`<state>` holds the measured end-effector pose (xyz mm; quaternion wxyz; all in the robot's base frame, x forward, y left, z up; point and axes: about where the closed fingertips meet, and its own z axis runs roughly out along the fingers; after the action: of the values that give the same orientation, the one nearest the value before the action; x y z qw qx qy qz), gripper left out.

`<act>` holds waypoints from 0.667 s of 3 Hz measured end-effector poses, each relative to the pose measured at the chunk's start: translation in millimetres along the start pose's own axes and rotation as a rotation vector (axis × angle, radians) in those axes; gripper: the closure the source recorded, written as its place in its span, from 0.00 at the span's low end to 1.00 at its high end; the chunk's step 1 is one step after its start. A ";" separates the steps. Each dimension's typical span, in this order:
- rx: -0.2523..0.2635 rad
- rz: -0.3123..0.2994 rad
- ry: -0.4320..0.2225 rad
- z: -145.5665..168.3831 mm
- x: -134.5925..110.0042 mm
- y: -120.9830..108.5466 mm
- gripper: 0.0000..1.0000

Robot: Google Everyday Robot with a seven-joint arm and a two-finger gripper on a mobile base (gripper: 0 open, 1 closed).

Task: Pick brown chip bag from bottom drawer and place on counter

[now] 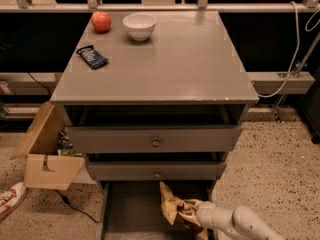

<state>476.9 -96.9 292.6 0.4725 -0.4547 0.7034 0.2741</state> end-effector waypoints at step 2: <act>-0.080 -0.003 -0.042 -3.4 -10.7 20.3 1.00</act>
Offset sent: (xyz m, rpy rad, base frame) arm -0.0166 0.0083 0.0103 0.0442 0.0066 0.0696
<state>458.8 -86.7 302.9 0.4691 -0.4686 0.6812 0.3105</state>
